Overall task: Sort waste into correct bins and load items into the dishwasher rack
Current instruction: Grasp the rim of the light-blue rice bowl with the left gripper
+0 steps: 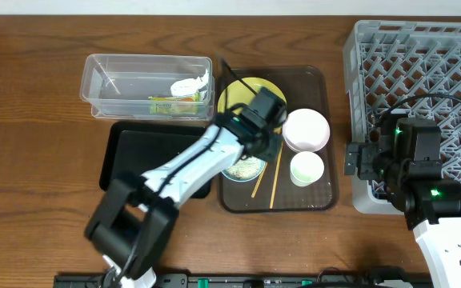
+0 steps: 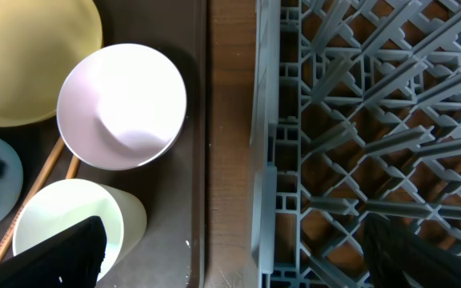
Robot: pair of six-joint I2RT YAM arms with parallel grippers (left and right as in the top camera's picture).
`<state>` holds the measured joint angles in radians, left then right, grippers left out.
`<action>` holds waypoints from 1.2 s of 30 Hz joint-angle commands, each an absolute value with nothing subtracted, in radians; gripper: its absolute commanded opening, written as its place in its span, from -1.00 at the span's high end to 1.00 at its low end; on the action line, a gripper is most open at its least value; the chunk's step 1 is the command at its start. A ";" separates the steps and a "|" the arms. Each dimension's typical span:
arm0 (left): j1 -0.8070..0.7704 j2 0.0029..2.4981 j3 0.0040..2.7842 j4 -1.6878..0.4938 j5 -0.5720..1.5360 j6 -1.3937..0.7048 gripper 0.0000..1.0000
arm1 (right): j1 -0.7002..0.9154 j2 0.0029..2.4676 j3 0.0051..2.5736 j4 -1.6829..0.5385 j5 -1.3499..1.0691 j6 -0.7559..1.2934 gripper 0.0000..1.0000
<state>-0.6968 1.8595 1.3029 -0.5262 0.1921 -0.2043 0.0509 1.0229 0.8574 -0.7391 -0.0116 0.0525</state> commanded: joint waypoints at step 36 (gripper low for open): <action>-0.628 1.660 1.296 -0.717 0.169 -0.265 0.88 | 0.059 1.021 0.877 -0.742 -0.020 0.052 -0.98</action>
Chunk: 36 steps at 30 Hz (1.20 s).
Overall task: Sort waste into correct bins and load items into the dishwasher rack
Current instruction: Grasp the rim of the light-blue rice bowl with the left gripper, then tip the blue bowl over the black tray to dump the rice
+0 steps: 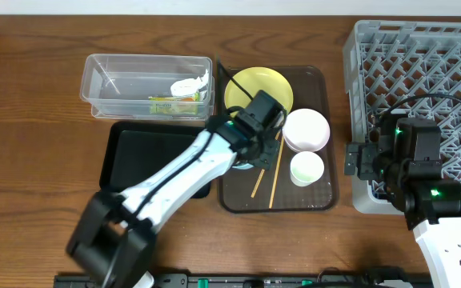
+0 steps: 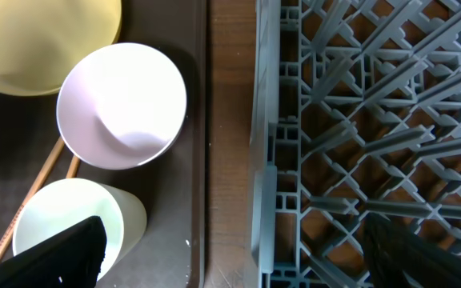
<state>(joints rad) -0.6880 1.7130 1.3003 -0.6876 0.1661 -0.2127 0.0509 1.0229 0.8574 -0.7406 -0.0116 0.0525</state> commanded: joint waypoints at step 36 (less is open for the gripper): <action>0.334 1.906 0.999 -0.805 1.573 -0.230 0.88 | 0.059 1.021 0.877 -0.745 -0.020 0.052 -0.99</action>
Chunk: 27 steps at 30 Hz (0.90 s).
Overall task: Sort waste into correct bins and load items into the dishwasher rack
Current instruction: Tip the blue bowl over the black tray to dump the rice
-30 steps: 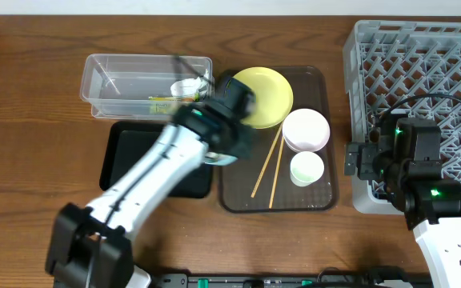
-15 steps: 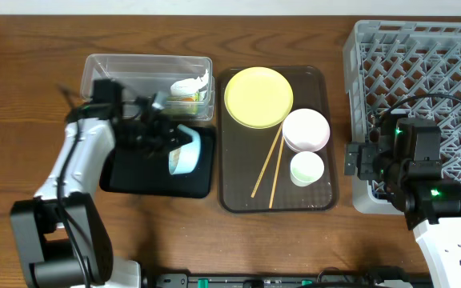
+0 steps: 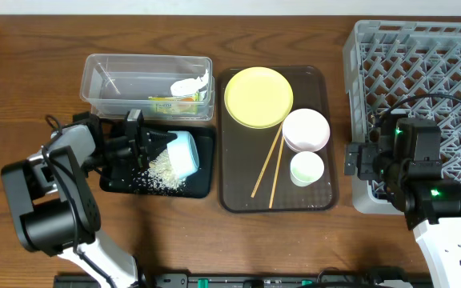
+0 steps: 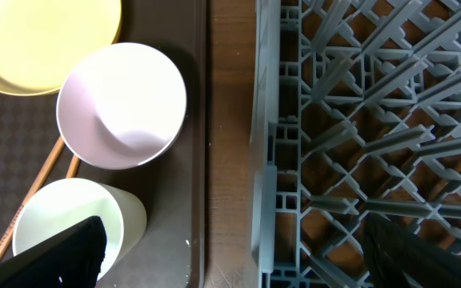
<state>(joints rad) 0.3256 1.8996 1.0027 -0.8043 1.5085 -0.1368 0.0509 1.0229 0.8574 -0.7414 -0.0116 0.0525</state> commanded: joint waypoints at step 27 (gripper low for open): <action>0.416 1.906 0.999 -0.805 1.572 -0.736 0.88 | 0.059 1.021 0.877 -0.749 -0.020 0.052 -0.99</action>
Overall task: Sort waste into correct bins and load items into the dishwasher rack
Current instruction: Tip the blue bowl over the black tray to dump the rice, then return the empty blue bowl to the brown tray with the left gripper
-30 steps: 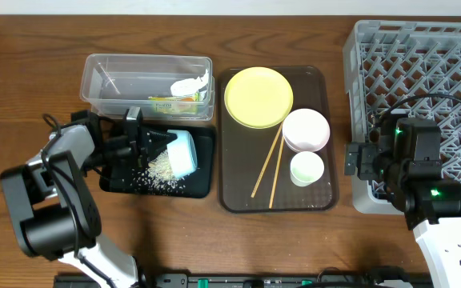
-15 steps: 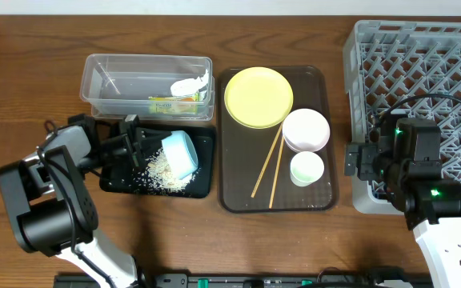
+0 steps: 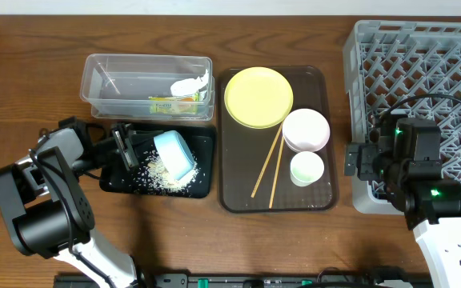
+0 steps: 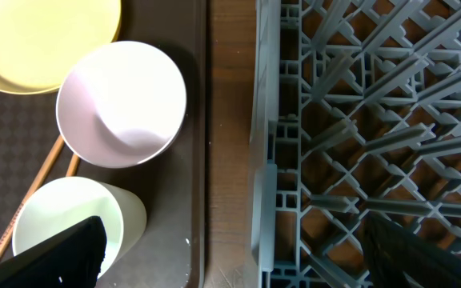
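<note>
My left gripper (image 3: pixel 128 147) is shut on the rim of a light blue bowl (image 3: pixel 173 154), tipped on its side over the black tray (image 3: pixel 112 182). Spilled rice (image 3: pixel 163 178) lies on that tray. On the brown tray (image 3: pixel 324 84) sit a yellow plate (image 3: pixel 258 96), a white bowl (image 3: pixel 306 130), a pale green cup (image 3: pixel 306 168) and chopsticks (image 3: pixel 267 166). My right gripper (image 4: pixel 234 256) stands open over the strip of table between the brown tray and the grey dishwasher rack (image 4: pixel 358 120), holding nothing. One of its fingers overlaps the green cup (image 4: pixel 78 216).
A clear plastic bin (image 3: pixel 146 84) with wrappers and scraps stands behind the black tray. The dishwasher rack (image 3: pixel 422 48) fills the right side. The white bowl (image 4: pixel 122 104) sits close to the brown tray's right rim.
My left gripper and the tipped blue bowl have shifted a little to the left over the black tray. More rice lies spread under the bowl. The right arm has not moved.
My left arm reached over the brown tray at the blue bowl of rice, first in front of the yellow plate. Then the bowl was over the black tray, tipped, with rice spilled out. Now it is slightly further left. The right gripper stayed open by the rack throughout.
</note>
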Robot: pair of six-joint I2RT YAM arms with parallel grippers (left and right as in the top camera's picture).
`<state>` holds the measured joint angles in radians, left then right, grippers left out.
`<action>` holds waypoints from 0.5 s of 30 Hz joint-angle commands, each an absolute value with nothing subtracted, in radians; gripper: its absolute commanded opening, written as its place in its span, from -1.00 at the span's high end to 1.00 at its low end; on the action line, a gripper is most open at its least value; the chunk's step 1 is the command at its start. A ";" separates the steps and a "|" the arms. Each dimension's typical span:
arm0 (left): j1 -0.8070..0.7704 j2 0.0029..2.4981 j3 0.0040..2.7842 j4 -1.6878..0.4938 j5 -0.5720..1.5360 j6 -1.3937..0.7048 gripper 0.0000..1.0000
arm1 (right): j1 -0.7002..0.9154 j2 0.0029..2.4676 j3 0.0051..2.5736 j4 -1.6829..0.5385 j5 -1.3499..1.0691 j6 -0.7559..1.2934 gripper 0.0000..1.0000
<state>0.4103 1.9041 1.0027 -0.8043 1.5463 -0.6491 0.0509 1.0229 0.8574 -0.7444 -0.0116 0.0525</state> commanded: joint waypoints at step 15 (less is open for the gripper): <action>0.377 1.759 1.020 -0.708 1.462 -0.314 0.88 | 0.059 1.021 0.877 -0.750 -0.020 0.052 -0.99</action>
<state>0.4023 1.8423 1.0027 -0.7094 1.5249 -0.4412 0.0509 1.0229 0.8574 -0.7471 -0.0116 0.0525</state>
